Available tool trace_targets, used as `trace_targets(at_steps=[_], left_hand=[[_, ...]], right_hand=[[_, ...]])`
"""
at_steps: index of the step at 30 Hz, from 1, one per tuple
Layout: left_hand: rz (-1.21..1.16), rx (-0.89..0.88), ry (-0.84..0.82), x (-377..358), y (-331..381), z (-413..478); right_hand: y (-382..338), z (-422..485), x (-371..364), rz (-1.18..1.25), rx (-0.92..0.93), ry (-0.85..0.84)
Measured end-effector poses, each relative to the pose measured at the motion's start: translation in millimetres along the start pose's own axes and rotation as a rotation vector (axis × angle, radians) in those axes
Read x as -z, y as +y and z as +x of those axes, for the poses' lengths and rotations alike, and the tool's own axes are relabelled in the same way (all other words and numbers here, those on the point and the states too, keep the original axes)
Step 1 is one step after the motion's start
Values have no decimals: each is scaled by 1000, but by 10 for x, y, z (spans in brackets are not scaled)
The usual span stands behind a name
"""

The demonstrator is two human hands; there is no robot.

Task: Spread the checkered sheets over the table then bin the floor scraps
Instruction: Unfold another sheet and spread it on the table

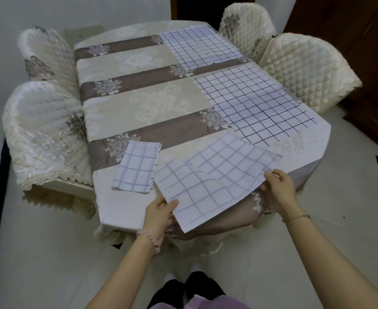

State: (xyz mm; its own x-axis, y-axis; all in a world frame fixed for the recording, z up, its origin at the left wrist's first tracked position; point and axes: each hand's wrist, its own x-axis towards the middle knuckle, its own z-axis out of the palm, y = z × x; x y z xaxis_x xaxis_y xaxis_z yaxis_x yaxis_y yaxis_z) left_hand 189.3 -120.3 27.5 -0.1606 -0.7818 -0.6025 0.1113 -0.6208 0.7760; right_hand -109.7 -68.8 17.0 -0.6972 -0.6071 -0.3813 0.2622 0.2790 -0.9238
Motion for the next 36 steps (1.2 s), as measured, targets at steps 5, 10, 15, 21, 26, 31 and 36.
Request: trace_targets(at_steps=[5, 10, 15, 21, 26, 31, 36], left_hand=[[25, 183, -103, 53, -294, -94], [-153, 165, -112, 118, -286, 58], [-196, 110, 48, 114, -38, 269], [-121, 77, 46, 118, 49, 208], [-67, -18, 41, 64, 51, 80], [125, -189, -17, -79, 44, -33], [237, -221, -85, -123, 35, -86]], right_hand=[[-15, 218, -42, -50, -98, -7], [-103, 329, -8, -192, -115, -49], [-208, 426, 67, -266, -108, -7], [-253, 110, -53, -557, 217, 106], [-130, -763, -735, -410, 220, -310], [60, -1260, -1224, -238, -55, -456], [42, -1292, -1286, -216, -142, -378]])
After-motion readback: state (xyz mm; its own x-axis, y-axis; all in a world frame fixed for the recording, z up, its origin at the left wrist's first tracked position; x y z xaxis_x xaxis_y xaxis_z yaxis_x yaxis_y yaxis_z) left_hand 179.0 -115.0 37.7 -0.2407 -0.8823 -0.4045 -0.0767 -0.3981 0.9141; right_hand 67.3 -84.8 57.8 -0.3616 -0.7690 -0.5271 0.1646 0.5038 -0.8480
